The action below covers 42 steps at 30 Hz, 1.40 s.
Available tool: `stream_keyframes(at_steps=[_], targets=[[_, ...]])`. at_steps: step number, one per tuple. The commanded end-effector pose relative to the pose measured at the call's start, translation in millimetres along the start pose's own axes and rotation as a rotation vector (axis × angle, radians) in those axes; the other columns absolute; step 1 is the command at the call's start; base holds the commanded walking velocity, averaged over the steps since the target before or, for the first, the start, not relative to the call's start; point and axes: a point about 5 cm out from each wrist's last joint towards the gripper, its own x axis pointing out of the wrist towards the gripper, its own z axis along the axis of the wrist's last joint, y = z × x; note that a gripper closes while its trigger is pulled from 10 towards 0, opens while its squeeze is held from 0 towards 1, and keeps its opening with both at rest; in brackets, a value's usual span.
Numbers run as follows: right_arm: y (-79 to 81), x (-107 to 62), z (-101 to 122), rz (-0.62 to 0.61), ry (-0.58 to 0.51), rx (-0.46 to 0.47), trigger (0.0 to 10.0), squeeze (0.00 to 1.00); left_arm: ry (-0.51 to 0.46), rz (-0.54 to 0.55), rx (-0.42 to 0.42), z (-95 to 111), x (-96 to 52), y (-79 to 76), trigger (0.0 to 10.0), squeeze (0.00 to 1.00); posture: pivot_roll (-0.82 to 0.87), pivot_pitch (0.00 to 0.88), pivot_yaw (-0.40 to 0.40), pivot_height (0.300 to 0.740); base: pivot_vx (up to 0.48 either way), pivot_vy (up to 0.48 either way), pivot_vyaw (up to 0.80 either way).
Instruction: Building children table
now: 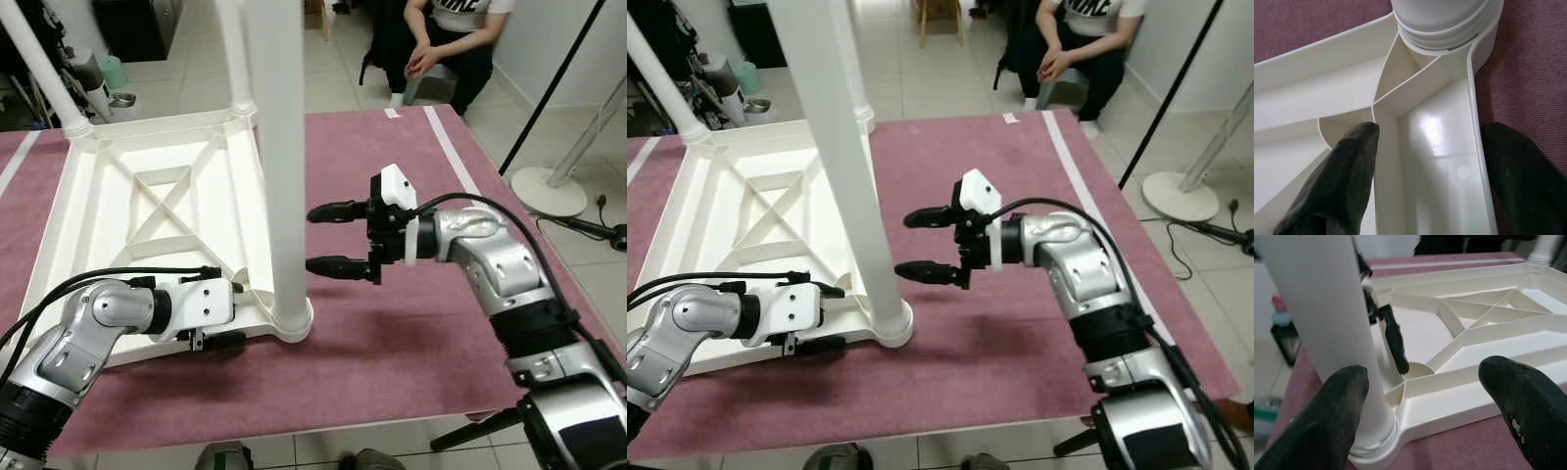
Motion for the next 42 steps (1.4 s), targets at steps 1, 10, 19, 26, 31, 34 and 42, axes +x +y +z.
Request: stream_keyframes(at_steps=[1, 10, 19, 26, 31, 34, 42], targets=[[13.3, 15.6, -0.6, 0.150, 0.022, -0.050, 10.0, 0.00, -0.037, -0.059, -0.013, 6.2, 13.1, -11.2, 10.0, 0.00, 0.15, 0.000, -0.015, 0.740, 0.000, 0.000, 0.00], [24.5, -31.3, -28.6, 0.099, 0.196, -0.034, 10.0, 0.00, -0.063, -0.047, -0.010, 13.2, 17.9, -10.4, 10.0, 0.00, 0.12, 0.000, 0.005, 0.740, 0.000, 0.000, 0.00], [-9.5, -8.4, -0.8, -0.014, 0.000, -0.047, 10.0, 0.00, -0.065, -0.063, -0.007, 14.7, 16.7, -9.2, 10.0, 0.00, 0.13, 0.000, 0.018, 0.740, 0.000, 0.000, 0.00], [-8.7, 14.1, 9.7, 0.144, -0.077, -0.004, 10.0, 0.00, -0.064, -0.066, -0.012, 16.1, 15.6, -11.7, 10.0, 0.00, 0.16, 0.000, -0.004, 0.740, 0.000, 0.000, 0.00], [4.4, 21.4, 6.3, 0.298, -0.056, 0.029, 10.0, 0.00, -0.064, -0.055, -0.022, 17.1, 15.9, -13.9, 10.0, 0.00, 0.17, 0.000, -0.009, 0.740, 0.000, 0.000, 0.00], [6.7, 20.6, 3.9, 0.312, -0.042, 0.031, 10.0, 0.00, -0.065, -0.054, -0.023, 17.3, 16.1, -14.3, 10.0, 0.00, 0.17, 0.000, -0.009, 0.740, 0.000, 0.000, 0.00], [0.6, 12.8, -3.2, 0.228, -0.039, 0.051, 10.0, 0.00, -0.068, -0.048, -0.024, 18.3, 17.9, -14.5, 10.0, 0.00, 0.16, 0.000, -0.013, 0.740, 0.000, 0.000, 0.00]])
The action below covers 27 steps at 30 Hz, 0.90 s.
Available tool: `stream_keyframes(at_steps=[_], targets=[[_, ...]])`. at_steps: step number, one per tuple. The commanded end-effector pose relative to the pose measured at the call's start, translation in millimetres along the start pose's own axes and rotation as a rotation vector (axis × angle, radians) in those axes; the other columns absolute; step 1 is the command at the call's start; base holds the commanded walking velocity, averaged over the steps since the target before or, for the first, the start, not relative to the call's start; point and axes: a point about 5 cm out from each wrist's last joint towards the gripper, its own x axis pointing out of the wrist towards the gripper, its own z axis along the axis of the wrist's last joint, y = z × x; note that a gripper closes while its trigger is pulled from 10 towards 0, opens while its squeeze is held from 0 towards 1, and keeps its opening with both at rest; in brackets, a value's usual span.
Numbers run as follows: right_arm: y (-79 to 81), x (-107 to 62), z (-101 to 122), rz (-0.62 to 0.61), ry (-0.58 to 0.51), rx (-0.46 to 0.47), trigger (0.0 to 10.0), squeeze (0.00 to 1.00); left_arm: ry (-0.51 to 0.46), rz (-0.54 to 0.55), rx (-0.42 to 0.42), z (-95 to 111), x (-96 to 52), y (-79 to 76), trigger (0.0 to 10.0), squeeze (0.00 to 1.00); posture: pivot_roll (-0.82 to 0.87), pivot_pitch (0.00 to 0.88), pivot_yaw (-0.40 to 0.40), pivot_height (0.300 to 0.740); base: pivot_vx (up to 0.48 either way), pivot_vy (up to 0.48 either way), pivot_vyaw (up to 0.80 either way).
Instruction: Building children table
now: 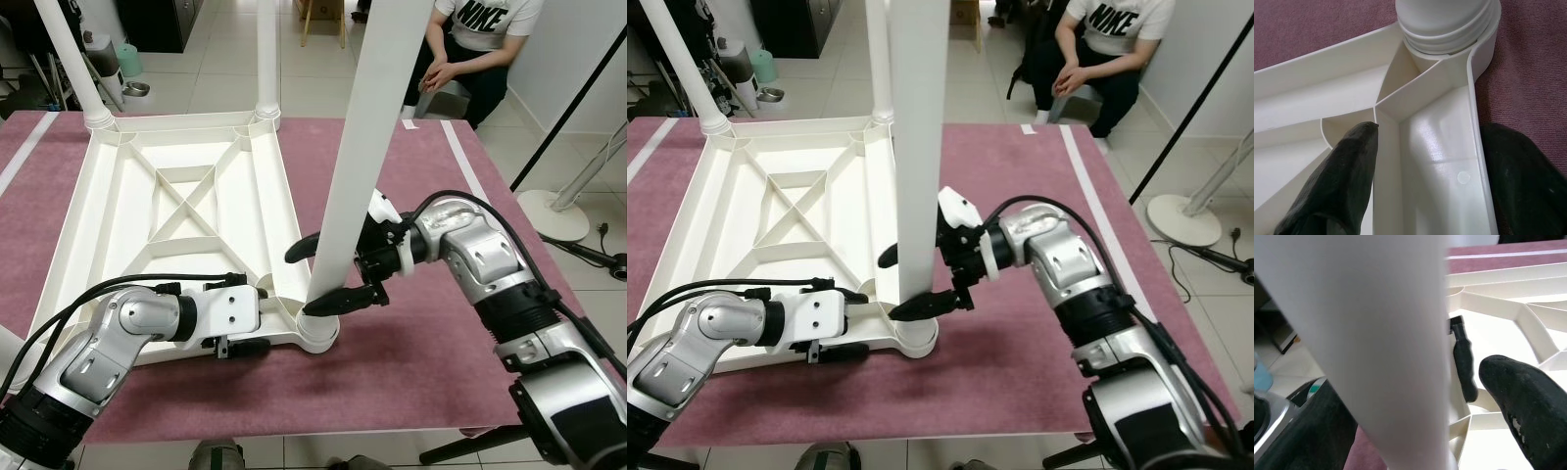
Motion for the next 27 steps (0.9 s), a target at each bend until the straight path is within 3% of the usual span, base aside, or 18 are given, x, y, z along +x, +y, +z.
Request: stream_keyframes(at_steps=[1, 5, 6, 7, 12, 13, 14, 15, 16, 17, 19, 20, 21, 22, 23, 24, 26, 27], targets=[[-7.8, -5.0, 4.5, -0.054, -0.033, -0.006, 10.0, 0.00, -0.029, -0.060, -0.006, 3.1, 7.4, -8.8, 10.0, 0.00, 0.16, 0.000, -0.007, 0.740, 0.000, 0.000, 0.00], [-13.4, -1.9, 9.0, -0.054, -0.072, 0.010, 10.0, 0.00, -0.033, -0.067, -0.003, 4.5, 8.4, -8.8, 10.0, 0.00, 0.16, 0.000, -0.002, 0.740, 0.000, 0.000, 0.00], [-14.5, 0.8, 10.2, -0.051, -0.086, 0.015, 3.8, 0.00, -0.034, -0.068, -0.002, 4.9, 8.6, -8.4, 10.0, 0.00, 0.16, 0.000, -0.002, 0.740, 0.000, 0.000, 0.00], [-15.3, 3.2, 10.2, -0.053, -0.103, 0.027, 0.0, 0.00, -0.034, -0.066, -0.001, 5.2, 8.5, -8.0, 10.0, 0.00, 0.16, 0.000, -0.004, 0.740, 0.000, 0.000, 0.00], [-19.3, 8.9, 5.7, -0.122, -0.116, 0.047, 0.0, 0.00, -0.042, -0.050, -0.006, 7.0, 8.0, -6.3, 10.0, 0.00, 0.16, 0.000, -0.008, 0.740, 0.000, 0.000, 0.00], [-23.6, 13.0, 1.2, -0.208, -0.104, 0.054, 0.0, 0.00, -0.053, -0.030, -0.013, 9.4, 7.7, -4.1, 10.0, 0.00, 0.16, 0.000, -0.011, 0.740, 0.000, 0.000, 0.00], [-23.6, 13.0, 1.2, -0.208, -0.104, 0.054, 0.0, 0.00, -0.053, -0.030, -0.013, 9.4, 7.7, -4.1, 10.0, 0.00, 0.16, 0.000, -0.011, 0.740, 0.000, 0.000, 0.00], [-29.9, 19.1, -3.7, -0.354, -0.083, 0.061, 0.0, 0.00, -0.075, 0.009, -0.026, 14.7, 7.0, 2.0, 10.0, 0.00, 0.16, 0.000, -0.013, 0.740, 0.000, 0.000, 0.00], [-29.9, 19.1, -3.7, -0.354, -0.083, 0.061, 0.0, 0.00, -0.075, 0.009, -0.026, 14.7, 7.0, 2.0, 10.0, 0.00, 0.16, 0.000, -0.013, 0.740, 0.000, 0.000, 0.00], [-33.9, 22.6, -6.7, -0.453, -0.068, 0.064, 0.0, 0.00, -0.090, 0.036, -0.035, 18.5, 6.5, 6.1, 10.0, 0.00, 0.16, 0.000, -0.013, 0.740, 0.000, 0.000, 0.00], [-33.9, 22.6, -6.7, -0.453, -0.068, 0.064, 0.0, 0.00, -0.090, 0.036, -0.035, 18.5, 6.5, 6.1, 10.0, 0.00, 0.16, 0.000, -0.013, 0.740, 0.000, 0.000, 0.00], [-38.8, 27.5, -8.0, -0.596, -0.064, 0.085, 0.0, 0.00, -0.114, 0.075, -0.038, 25.5, 6.2, 13.6, 10.0, 0.00, 0.16, 0.000, -0.010, 0.740, 0.000, 0.000, 0.00], [-38.8, 27.5, -8.0, -0.596, -0.064, 0.085, 0.0, 0.00, -0.114, 0.075, -0.038, 25.5, 6.2, 13.6, 10.0, 0.00, 0.16, 0.000, -0.010, 0.740, 0.000, 0.000, 0.00], [-44.1, 33.3, -9.3, -0.785, -0.046, 0.093, 0.0, 0.00, -0.145, 0.116, -0.031, 35.6, 6.6, 23.7, 10.0, 0.00, 0.15, 0.000, -0.005, 0.740, 0.000, 0.000, 0.00], [-44.1, 33.3, -9.3, -0.785, -0.046, 0.093, 0.0, 0.00, -0.145, 0.116, -0.031, 35.6, 6.6, 23.7, 10.0, 0.00, 0.15, 0.000, -0.005, 0.740, 0.000, 0.000, 0.00], [-46.8, 37.5, -8.3, -0.946, -0.018, 0.064, 0.0, 0.00, -0.171, 0.151, -0.022, 44.8, 7.8, 32.7, 10.0, 0.00, 0.15, 0.000, 0.003, 0.740, 0.000, 0.000, 0.00], [-46.8, 37.5, -8.3, -0.946, -0.018, 0.064, 0.0, 0.00, -0.171, 0.151, -0.022, 44.8, 7.8, 32.7, 10.0, 0.00, 0.15, 0.000, 0.003, 0.740, 0.000, 0.000, 0.00], [-48.0, 41.2, -6.5, -1.056, -0.028, 0.073, 0.0, 0.00, -0.191, 0.173, -0.016, 51.8, 8.9, 39.2, 10.0, 0.00, 0.14, 0.000, 0.010, 0.740, 0.000, 0.000, 0.00]])
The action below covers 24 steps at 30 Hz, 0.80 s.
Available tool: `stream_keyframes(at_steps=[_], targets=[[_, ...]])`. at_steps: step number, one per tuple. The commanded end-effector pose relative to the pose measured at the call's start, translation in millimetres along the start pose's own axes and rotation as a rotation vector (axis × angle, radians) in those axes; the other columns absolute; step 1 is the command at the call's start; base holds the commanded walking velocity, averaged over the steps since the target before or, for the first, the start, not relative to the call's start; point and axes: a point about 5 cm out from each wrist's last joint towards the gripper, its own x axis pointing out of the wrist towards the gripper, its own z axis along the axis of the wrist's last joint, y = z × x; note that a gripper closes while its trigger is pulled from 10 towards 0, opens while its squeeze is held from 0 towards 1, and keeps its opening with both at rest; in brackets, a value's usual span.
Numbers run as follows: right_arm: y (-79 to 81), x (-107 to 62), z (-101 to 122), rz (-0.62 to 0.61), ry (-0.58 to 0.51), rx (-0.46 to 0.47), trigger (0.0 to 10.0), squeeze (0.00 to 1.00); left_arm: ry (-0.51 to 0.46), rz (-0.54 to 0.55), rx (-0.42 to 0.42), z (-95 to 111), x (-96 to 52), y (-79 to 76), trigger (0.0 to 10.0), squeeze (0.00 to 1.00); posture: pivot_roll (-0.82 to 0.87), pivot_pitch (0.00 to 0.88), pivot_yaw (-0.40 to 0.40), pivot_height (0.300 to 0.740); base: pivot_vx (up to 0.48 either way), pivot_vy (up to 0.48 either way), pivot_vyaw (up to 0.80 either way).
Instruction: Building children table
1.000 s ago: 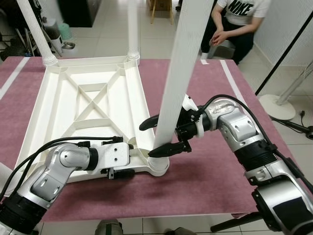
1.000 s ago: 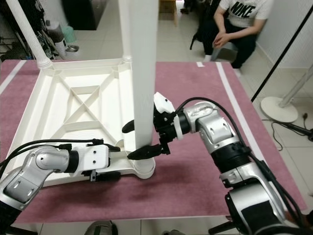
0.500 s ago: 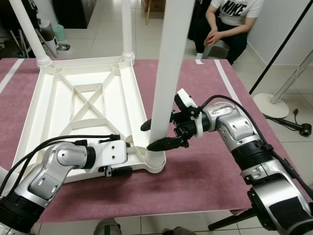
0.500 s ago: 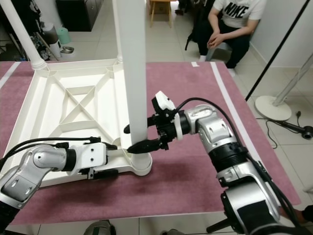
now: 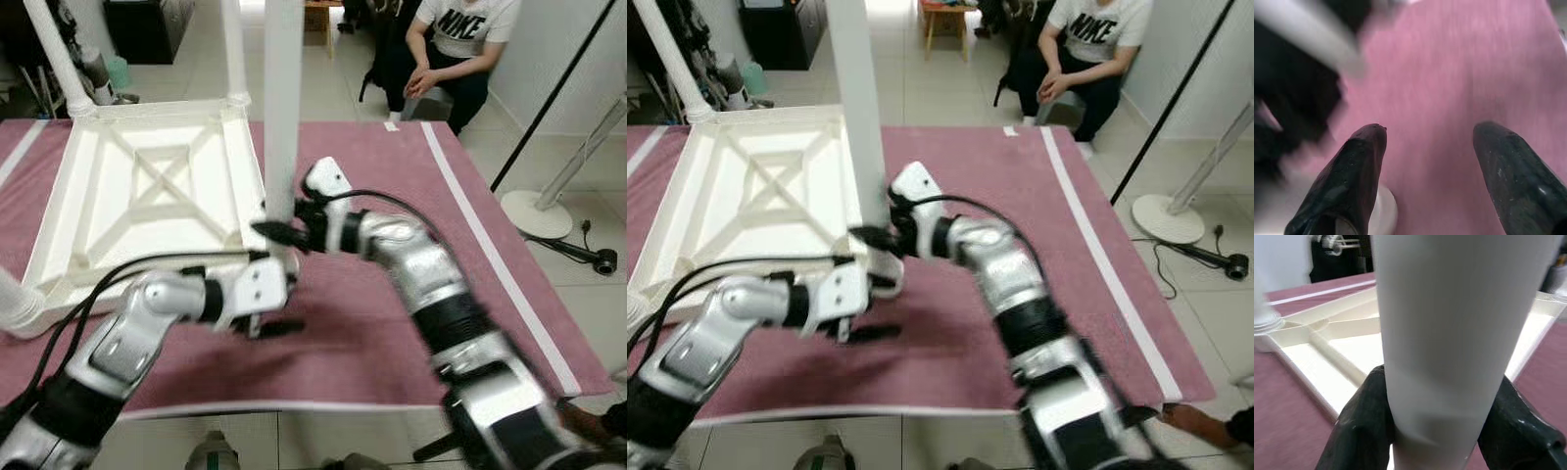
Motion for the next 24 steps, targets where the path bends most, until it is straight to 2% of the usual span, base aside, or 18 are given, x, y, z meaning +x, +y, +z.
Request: stream_keyframes(at_steps=[1, 6, 7, 8, 9, 10, 11, 14, 16, 20, 23, 24], targets=[[-6.3, 0.0, -5.6, -0.244, 0.041, -0.025, 0.0, 0.00, 0.003, 0.083, -0.014, 1.4, 4.3, 9.9, 10.0, 0.00, 0.13, 0.000, 0.020, 0.740, 0.000, 0.000, 0.00], [0.5, 3.5, -4.4, -0.268, 0.025, -0.014, 0.0, 0.00, 0.002, 0.086, -0.008, 2.9, 7.7, 12.1, 10.0, 0.00, 0.13, 0.000, 0.021, 0.740, 0.000, 0.000, 0.00], [11.6, 6.3, -5.5, -0.280, 0.011, -0.007, 0.0, 0.00, 0.088, 0.110, 0.035, -6.8, 9.4, 16.8, 10.0, 0.00, 0.12, 0.000, 0.027, 0.740, 0.000, 0.000, 0.00], [11.6, 6.3, -5.5, -0.280, 0.011, -0.007, 0.0, 0.00, 0.088, 0.110, 0.035, -6.8, 9.4, 16.8, 10.0, 0.00, 0.12, 0.000, 0.027, 0.740, 0.000, 0.000, 0.00], [13.1, 4.9, -5.6, -0.284, 0.002, -0.006, 0.0, 0.00, 0.158, 0.152, 0.052, -16.2, 7.6, 23.0, 10.0, 0.00, 0.12, 0.000, 0.026, 0.740, 0.000, 0.000, 0.00], [13.1, 4.9, -5.6, -0.284, 0.002, -0.006, 0.0, 0.00, 0.158, 0.152, 0.052, -16.2, 7.6, 23.0, 10.0, 0.00, 0.12, 0.000, 0.026, 0.740, 0.000, 0.000, 0.00], [15.6, 3.6, -3.8, -0.273, -0.016, 0.003, 0.0, 0.00, 0.217, 0.209, 0.051, -25.1, 6.1, 31.0, 10.0, 0.00, 0.12, 0.000, 0.026, 0.740, 0.000, 0.000, 0.00], [17.6, 3.0, -2.0, -0.275, -0.028, 0.010, 0.0, 0.00, 0.252, 0.246, 0.044, -30.1, 5.2, 36.3, 10.0, 0.00, 0.12, 0.000, 0.026, 0.740, 0.000, 0.000, 0.00], [26.3, 2.4, 7.9, -0.240, -0.078, 0.021, 0.0, 0.00, 0.337, 0.320, 0.001, -46.3, 4.5, 48.2, 10.0, 0.00, 0.12, 0.000, 0.028, 0.740, 0.000, 0.000, 0.00], [32.6, 0.4, 17.2, -0.218, -0.109, 0.017, 0.0, 0.00, 0.409, 0.346, -0.024, -62.6, -0.3, 58.3, 10.0, 0.00, 0.11, 0.000, 0.035, 0.740, 0.000, 0.000, 0.00], [32.6, 0.4, 17.2, -0.218, -0.109, 0.017, 0.0, 0.00, 0.409, 0.346, -0.024, -62.6, -0.3, 58.3, 10.0, 0.00, 0.11, 0.000, 0.035, 0.740, 0.000, 0.000, 0.00], [34.3, -1.9, 20.6, -0.206, -0.120, 0.014, 0.0, 0.00, 0.436, 0.347, -0.022, -68.6, -4.8, 62.9, 10.0, 0.00, 0.10, 0.000, 0.042, 0.740, 0.000, 0.000, 0.00]])
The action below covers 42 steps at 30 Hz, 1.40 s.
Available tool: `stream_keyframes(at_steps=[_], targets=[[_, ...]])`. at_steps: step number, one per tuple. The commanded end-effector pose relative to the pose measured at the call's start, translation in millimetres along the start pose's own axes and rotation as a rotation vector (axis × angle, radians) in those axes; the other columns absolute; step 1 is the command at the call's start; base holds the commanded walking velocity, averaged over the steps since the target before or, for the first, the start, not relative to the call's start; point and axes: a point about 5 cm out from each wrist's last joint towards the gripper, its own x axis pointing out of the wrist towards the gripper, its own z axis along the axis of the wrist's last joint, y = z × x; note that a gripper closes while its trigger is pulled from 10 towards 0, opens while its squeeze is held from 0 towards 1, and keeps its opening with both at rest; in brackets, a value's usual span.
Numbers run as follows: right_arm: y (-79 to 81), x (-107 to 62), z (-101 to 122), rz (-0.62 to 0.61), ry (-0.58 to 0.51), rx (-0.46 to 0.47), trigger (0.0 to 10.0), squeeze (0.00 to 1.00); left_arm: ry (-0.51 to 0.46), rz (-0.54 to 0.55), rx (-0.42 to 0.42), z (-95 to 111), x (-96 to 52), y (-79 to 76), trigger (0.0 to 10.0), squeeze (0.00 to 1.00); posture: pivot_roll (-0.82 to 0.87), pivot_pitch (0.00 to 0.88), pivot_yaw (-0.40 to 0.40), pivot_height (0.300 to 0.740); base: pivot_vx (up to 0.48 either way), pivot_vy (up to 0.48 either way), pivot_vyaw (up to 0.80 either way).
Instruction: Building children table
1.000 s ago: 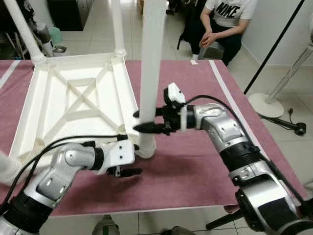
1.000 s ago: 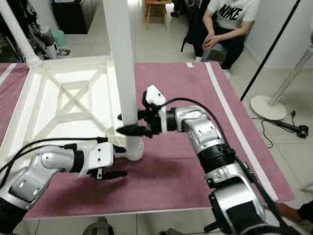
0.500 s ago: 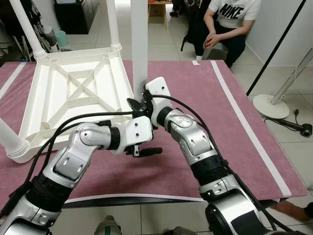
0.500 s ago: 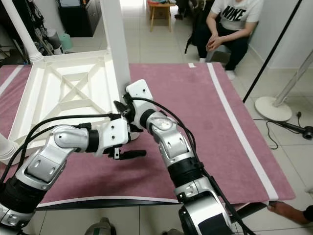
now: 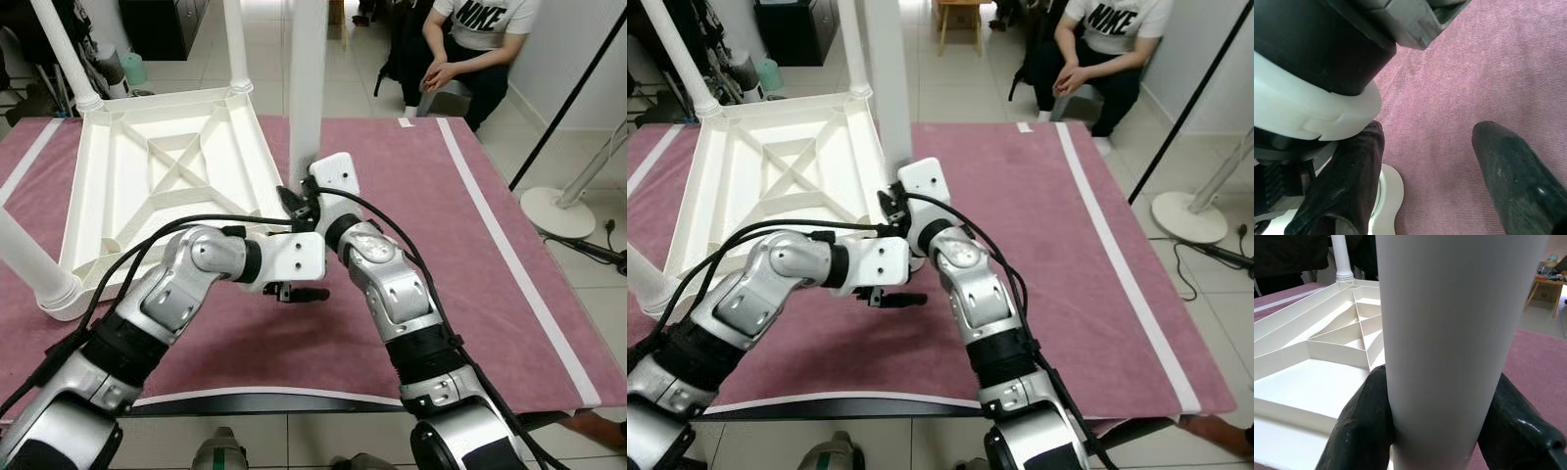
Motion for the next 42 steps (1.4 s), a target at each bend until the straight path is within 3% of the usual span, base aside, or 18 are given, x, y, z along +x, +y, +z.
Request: stream_keyframes(at_steps=[1, 6, 7, 8, 9, 15, 16, 17, 18, 19, 20, 21, 24, 32, 35, 38, 40, 42], targets=[[32.1, -4.2, 15.8, 0.157, -0.071, -0.005, 0.0, 0.00, 0.331, 0.373, -0.177, -70.4, -29.1, 27.0, 10.0, 0.00, 0.10, 0.000, 0.042, 0.740, 0.000, 0.000, 0.00], [36.3, -14.0, 22.3, 0.243, -0.099, -0.015, 0.0, 0.00, 0.419, 0.364, -0.160, -89.0, -45.3, 35.2, 10.0, 0.00, 0.10, 0.000, 0.053, 0.740, 0.000, 0.000, 0.00], [37.9, -17.4, 21.5, 0.271, -0.101, -0.033, 4.3, 0.00, 0.447, 0.337, -0.140, -94.4, -50.5, 34.8, 10.0, 0.00, 0.09, 0.000, 0.060, 0.740, 0.000, 0.000, 0.00], [37.9, -17.4, 21.5, 0.271, -0.101, -0.033, 4.3, 0.00, 0.447, 0.337, -0.140, -94.4, -50.5, 34.8, 10.0, 0.00, 0.09, 0.000, 0.060, 0.740, 0.000, 0.000, 0.00], [37.4, -18.3, 18.5, 0.278, -0.094, -0.038, 10.0, 0.00, 0.442, 0.300, -0.128, -95.3, -52.1, 31.1, 10.0, 0.00, 0.09, 0.000, 0.060, 0.740, 0.000, 0.000, 0.00], [33.6, -16.6, 14.4, 0.260, -0.083, -0.035, 10.0, 0.00, 0.398, 0.254, -0.128, -91.4, -50.0, 23.4, 10.0, 0.00, 0.09, 0.000, 0.057, 0.740, 0.000, 0.000, 0.00], [27.8, -14.4, 11.6, 0.250, -0.073, -0.013, 10.0, 1.00, 0.325, 0.200, -0.129, -82.2, -46.7, 12.4, 10.0, 0.00, 0.10, 0.000, 0.048, 0.740, 0.000, 0.000, 0.00], [27.8, -14.4, 11.6, 0.250, -0.073, -0.013, 10.0, 1.00, 0.325, 0.200, -0.129, -82.2, -46.7, 12.4, 10.0, 0.00, 0.10, 0.000, 0.048, 0.740, 0.000, 0.000, 0.00], [22.4, -13.1, 12.6, 0.280, -0.077, 0.009, 10.0, 0.00, 0.230, 0.110, -0.123, -69.3, -45.9, -4.8, 10.0, 0.00, 0.10, 0.000, 0.037, 0.740, 0.000, 0.000, 0.00], [22.4, -13.1, 12.6, 0.280, -0.077, 0.009, 10.0, 0.00, 0.230, 0.110, -0.123, -69.3, -45.9, -4.8, 10.0, 0.00, 0.10, 0.000, 0.037, 0.740, 0.000, 0.000, 0.00], [16.4, -12.3, 15.4, 0.307, -0.084, 0.025, 10.0, 0.00, 0.167, 0.020, -0.101, -59.5, -48.7, -22.3, 10.0, 0.00, 0.10, 0.000, 0.031, 0.740, 0.000, 0.000, 0.00], [16.4, -12.3, 15.4, 0.307, -0.084, 0.025, 10.0, 0.00, 0.167, 0.020, -0.101, -59.5, -48.7, -22.3, 10.0, 0.00, 0.10, 0.000, 0.031, 0.740, 0.000, 0.000, 0.00], [6.0, -12.3, 19.7, 0.341, -0.091, 0.016, 10.0, 0.00, 0.129, -0.117, -0.073, -53.4, -55.9, -50.4, 10.0, 0.00, 0.11, 0.000, 0.023, 0.740, 0.000, 0.000, 0.00], [-9.0, -15.7, 23.9, 0.355, -0.094, -0.009, 10.0, 0.00, 0.178, -0.166, -0.107, -67.8, -60.3, -73.6, 10.0, 0.00, 0.12, 0.000, 0.012, 0.740, 0.000, 0.000, 0.00], [-10.6, -17.1, 24.8, 0.362, -0.097, -0.009, 10.0, 0.00, 0.183, -0.151, -0.118, -69.7, -60.0, -73.3, 10.0, 0.00, 0.11, 0.000, 0.011, 0.740, 0.000, 0.000, 0.00], [-14.3, -25.6, 23.1, 0.422, -0.088, -0.031, 10.0, 0.00, 0.114, -0.003, -0.203, -59.7, -60.4, -50.4, 10.0, 0.00, 0.11, 0.000, 0.013, 0.740, 0.000, 0.000, 0.00], [-14.3, -25.6, 23.1, 0.422, -0.088, -0.031, 10.0, 0.00, 0.114, -0.003, -0.203, -59.7, -60.4, -50.4, 10.0, 0.00, 0.11, 0.000, 0.013, 0.740, 0.000, 0.000, 0.00], [-18.9, -31.0, 19.1, 0.450, -0.070, -0.048, 10.0, 0.00, 0.118, 0.206, -0.288, -60.3, -62.3, -14.4, 10.0, 0.00, 0.11, 0.000, 0.013, 0.740, 0.000, 0.000, 0.00]])
